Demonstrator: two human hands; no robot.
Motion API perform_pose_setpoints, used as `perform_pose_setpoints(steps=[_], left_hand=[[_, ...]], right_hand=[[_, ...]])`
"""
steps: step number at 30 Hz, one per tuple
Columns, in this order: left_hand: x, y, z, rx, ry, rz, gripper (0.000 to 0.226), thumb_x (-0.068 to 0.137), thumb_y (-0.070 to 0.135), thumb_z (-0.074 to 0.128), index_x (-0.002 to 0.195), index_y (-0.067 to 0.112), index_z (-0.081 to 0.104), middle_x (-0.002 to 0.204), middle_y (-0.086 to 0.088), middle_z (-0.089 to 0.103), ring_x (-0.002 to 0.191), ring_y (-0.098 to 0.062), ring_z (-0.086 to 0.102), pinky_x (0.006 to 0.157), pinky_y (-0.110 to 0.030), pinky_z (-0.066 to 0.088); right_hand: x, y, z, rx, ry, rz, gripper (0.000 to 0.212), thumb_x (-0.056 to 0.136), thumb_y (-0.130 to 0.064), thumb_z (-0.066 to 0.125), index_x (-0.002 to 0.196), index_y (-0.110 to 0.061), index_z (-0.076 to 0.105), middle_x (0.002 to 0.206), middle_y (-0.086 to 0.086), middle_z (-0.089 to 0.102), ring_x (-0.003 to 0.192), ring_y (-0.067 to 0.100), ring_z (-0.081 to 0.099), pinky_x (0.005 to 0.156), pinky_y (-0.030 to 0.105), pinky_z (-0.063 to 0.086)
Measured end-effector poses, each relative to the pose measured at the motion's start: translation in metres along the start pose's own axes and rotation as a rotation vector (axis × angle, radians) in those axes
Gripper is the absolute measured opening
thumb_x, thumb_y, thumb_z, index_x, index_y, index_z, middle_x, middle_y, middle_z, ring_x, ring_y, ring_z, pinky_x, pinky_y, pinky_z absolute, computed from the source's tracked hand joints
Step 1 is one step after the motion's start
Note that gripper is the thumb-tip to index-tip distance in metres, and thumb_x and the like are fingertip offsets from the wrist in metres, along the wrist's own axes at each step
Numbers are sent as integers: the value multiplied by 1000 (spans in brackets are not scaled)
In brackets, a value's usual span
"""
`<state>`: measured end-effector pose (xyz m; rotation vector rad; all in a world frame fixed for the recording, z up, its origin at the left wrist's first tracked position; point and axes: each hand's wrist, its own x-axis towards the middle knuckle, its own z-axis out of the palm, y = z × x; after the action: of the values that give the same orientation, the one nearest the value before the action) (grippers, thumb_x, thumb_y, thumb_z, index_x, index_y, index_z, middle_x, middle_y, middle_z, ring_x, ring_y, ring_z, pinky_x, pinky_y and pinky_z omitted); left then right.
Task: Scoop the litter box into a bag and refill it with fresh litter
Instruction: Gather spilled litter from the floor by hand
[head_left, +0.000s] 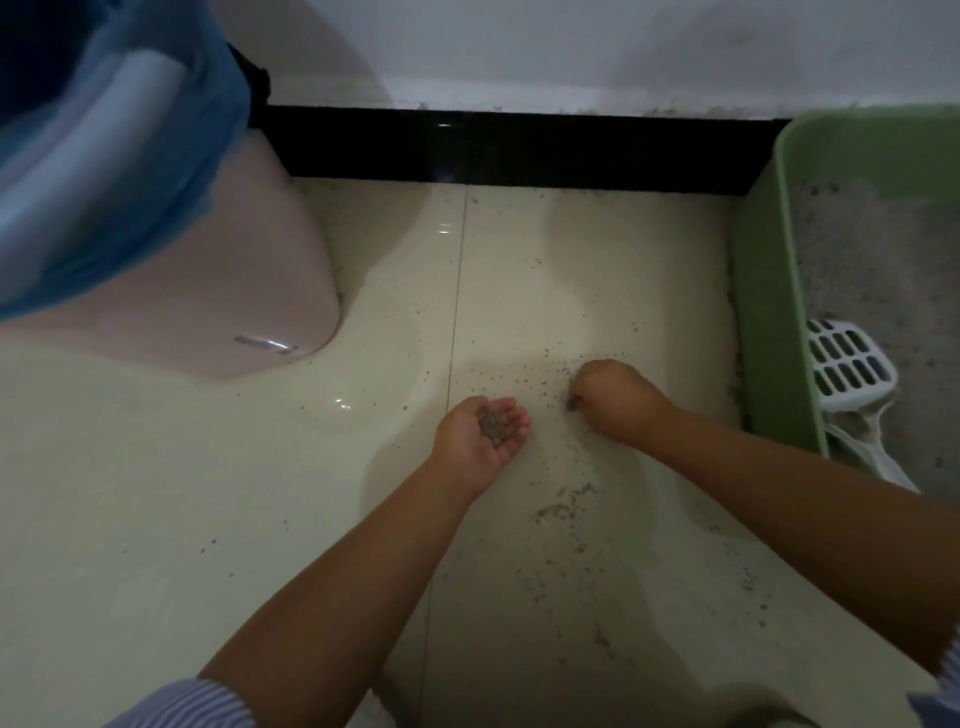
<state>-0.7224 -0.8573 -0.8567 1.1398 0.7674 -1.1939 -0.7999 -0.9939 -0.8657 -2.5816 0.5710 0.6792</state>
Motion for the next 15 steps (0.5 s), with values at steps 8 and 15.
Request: perform_pose_setpoints(steps=[8,15], left_hand=[[0,2,2,-21,22,-4,47,104,23,21,124,-11,45,90,-17,54,108,-33,54,92,-35,41],[-1,-1,0,-82,8,-25,40,101,14,31,72,-2,52,62,-15,56,65,-22,52,55,-26,55]], right_hand=[[-3,-15,1,575,291,251,16,80,-1,62,92,3,72,99,16,71,82,15,65,76,18,42],[-4,-12,-20,650,298,101,20,87,-12,61,102,-2,70,91,0,62,70,-6,55,57,-6,36]])
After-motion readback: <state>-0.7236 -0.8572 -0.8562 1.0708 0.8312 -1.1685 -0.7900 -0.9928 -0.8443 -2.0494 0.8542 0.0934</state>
